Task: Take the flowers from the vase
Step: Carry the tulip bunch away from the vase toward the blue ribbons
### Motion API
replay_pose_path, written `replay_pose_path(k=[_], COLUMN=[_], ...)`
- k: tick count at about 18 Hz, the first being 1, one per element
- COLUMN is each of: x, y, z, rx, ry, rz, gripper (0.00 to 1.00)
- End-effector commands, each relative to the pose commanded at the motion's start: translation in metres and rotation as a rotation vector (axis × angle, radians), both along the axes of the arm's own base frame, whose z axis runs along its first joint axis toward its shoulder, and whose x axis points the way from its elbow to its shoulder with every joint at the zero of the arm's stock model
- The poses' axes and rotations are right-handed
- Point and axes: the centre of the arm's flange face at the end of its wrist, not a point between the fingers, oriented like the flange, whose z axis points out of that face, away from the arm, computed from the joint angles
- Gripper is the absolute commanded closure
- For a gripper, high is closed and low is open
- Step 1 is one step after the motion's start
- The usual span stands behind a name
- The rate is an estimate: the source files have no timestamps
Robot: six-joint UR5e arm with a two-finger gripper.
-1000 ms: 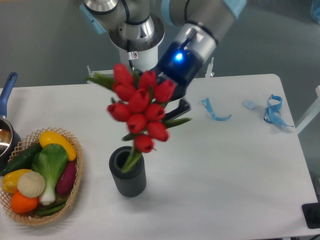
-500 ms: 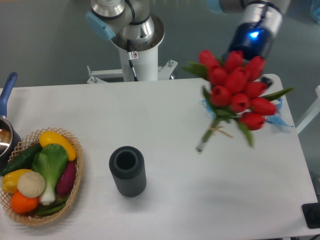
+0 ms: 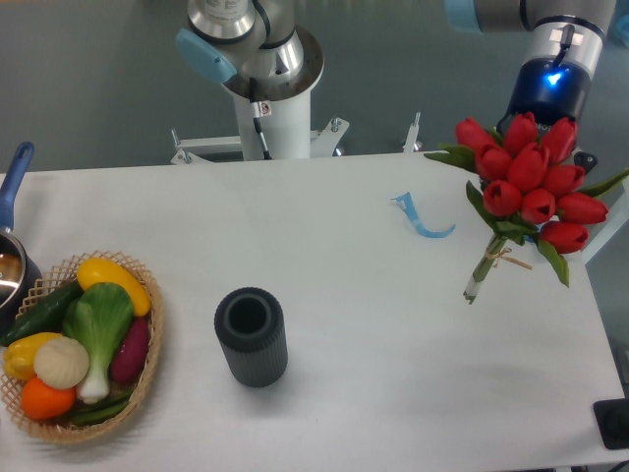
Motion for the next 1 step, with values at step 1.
replay_pose_path(k=[1], x=[0.0006], y=[0.0008], z=[-0.0007], rx=[0.0], ry=[-0.003], rz=[-0.001], gripper=[0.69])
